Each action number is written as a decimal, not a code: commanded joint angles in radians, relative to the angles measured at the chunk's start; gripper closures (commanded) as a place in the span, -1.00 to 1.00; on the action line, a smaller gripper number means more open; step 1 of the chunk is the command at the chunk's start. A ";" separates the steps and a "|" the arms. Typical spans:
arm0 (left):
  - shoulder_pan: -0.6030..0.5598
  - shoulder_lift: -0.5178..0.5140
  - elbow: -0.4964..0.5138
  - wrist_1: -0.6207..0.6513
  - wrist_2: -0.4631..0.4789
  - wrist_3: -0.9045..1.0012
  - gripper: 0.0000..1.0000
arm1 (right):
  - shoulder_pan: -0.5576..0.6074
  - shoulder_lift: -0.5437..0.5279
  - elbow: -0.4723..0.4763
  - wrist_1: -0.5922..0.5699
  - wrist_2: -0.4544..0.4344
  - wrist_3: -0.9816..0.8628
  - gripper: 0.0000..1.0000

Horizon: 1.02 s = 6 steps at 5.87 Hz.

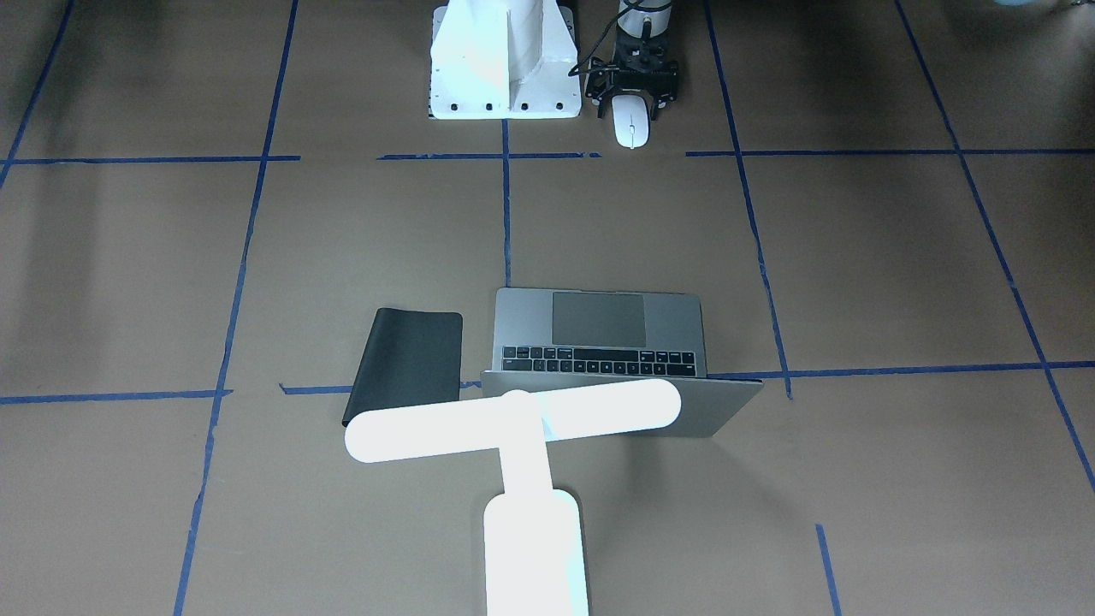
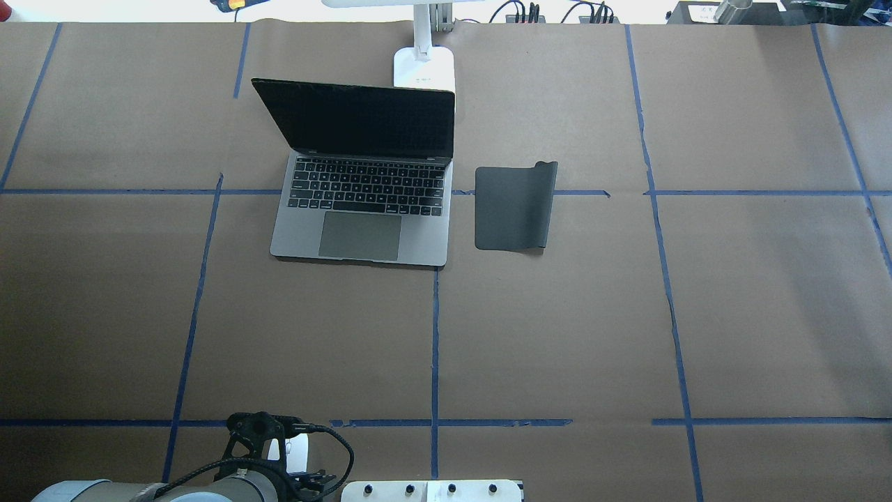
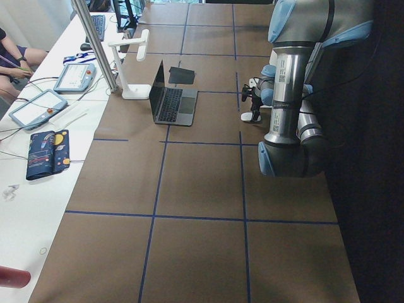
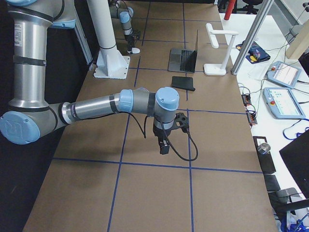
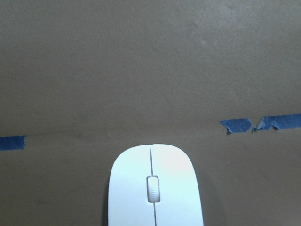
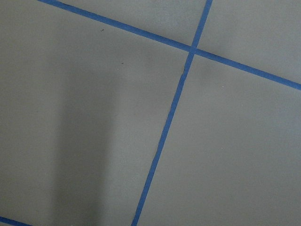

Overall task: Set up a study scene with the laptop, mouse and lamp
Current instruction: 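Lower the left gripper onto the white mouse and grasp it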

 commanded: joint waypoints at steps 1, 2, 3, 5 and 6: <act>-0.001 -0.002 -0.006 -0.002 -0.005 -0.001 -0.26 | 0.001 0.000 0.000 0.000 0.004 0.000 -1.00; -0.001 0.001 -0.007 0.000 -0.005 -0.001 0.19 | 0.001 0.000 0.000 0.000 0.004 0.000 -1.00; -0.003 0.001 -0.010 0.001 -0.005 -0.001 0.40 | 0.001 0.000 0.000 0.000 0.004 0.000 -1.00; -0.021 0.001 -0.102 0.033 -0.005 0.010 0.62 | 0.001 0.001 0.000 0.000 0.005 0.002 -1.00; -0.045 0.000 -0.119 0.050 -0.005 0.015 0.68 | 0.001 0.001 0.000 0.000 0.005 0.002 -1.00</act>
